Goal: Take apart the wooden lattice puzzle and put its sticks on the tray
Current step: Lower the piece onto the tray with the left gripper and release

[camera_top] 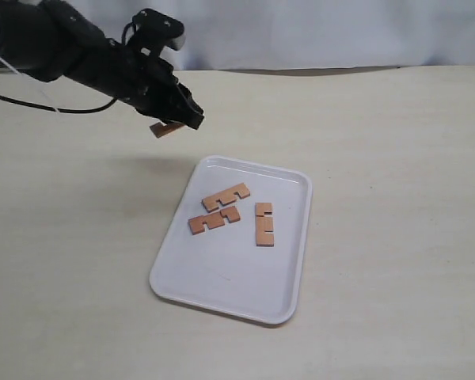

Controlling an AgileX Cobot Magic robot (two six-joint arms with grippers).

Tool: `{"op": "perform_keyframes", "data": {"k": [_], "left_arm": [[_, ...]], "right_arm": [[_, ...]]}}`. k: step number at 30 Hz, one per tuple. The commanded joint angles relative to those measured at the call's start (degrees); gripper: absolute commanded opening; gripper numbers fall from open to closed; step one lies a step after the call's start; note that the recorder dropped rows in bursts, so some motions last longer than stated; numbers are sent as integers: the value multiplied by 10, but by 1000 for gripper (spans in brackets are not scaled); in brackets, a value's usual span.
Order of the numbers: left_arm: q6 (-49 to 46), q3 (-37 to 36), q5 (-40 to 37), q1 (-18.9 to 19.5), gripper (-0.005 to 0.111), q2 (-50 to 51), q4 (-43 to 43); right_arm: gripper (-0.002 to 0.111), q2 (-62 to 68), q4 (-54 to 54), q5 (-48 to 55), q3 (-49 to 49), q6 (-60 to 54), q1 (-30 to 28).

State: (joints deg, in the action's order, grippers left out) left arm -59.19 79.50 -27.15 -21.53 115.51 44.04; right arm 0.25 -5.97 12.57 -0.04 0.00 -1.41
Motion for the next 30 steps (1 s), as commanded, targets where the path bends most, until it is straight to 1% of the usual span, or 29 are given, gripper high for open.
{"op": "perform_keyframes", "data": {"k": [1,2,5,8,11,15,20,22,23,25,27,29,30], "left_arm": [[194,-2,-20,-72,0,-14,-168],[219,-2,-23,-87,0,-14,-182],[235,-5,-23,-130,0,-12,-180],[247,-23,14,-162,0,-10,-179],[285,-35,46,-177,0,1,-177],[297,-35,46,-185,0,27,-149],[309,-35,46,-185,1,51,-111],[310,-35,46,-185,10,56,-119],[310,-35,43,-185,18,56,-120],[310,-32,38,-185,38,54,-120],[310,-26,32,-185,64,49,-128],[310,-20,26,-183,81,43,-150],[310,-18,21,-183,86,38,-156]], "right_arm": [[4,-2,-2,-4,0,0,2],[4,-2,-2,-4,0,0,2],[4,-2,-2,-4,0,0,2],[4,-2,-2,-4,0,0,2],[4,-2,-2,-4,0,0,2],[4,-2,-2,-4,0,0,2],[4,-2,-2,-4,0,0,2],[4,-2,-2,-4,0,0,2],[4,-2,-2,-4,0,0,2],[4,-2,-2,-4,0,0,2],[4,-2,-2,-4,0,0,2],[4,-2,-2,-4,0,0,2],[4,-2,-2,-4,0,0,2]]}}
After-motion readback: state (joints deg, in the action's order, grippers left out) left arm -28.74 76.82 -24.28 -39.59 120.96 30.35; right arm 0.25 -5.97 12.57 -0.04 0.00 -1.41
